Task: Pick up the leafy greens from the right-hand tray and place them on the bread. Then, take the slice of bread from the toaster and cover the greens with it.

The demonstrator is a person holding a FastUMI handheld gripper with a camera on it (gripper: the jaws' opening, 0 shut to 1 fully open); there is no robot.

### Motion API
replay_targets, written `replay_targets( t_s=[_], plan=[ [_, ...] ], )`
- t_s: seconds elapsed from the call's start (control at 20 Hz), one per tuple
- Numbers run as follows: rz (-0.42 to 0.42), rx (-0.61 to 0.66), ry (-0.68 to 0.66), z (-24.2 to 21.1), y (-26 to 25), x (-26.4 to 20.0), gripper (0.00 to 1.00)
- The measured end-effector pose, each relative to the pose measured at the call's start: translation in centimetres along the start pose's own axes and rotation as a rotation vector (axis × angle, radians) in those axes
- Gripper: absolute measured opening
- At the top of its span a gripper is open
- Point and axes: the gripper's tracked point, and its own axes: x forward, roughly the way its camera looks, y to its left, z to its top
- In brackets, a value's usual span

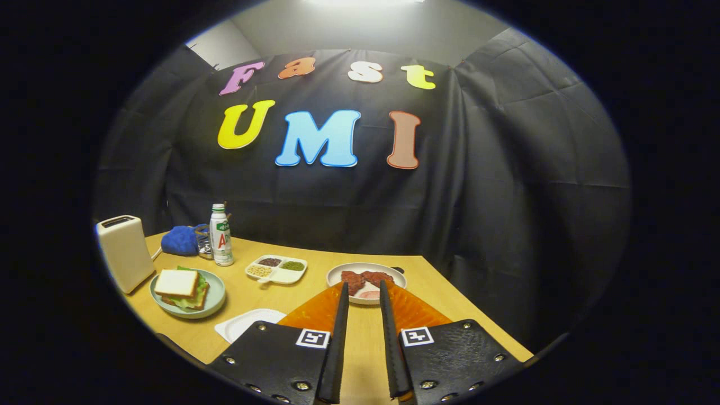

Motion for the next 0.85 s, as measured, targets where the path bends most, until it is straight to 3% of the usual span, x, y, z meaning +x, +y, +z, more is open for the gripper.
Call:
replay_targets(
  t_s=[0.1, 0.35, 0.6, 0.85],
  plan=[
    [-0.019, 0.002, -0.01, -0.4, -2.2, 0.0, 0.32],
    [0.045, 0.136, -0.011, -1.8, -7.4, 0.3, 0.32],
    [-0.04, 0.113, -0.006, -3.5, -15.9, 0.2, 0.32],
    [-0.068, 0.125, 0.014, -4.8, -20.4, 0.4, 0.32]
  ],
)
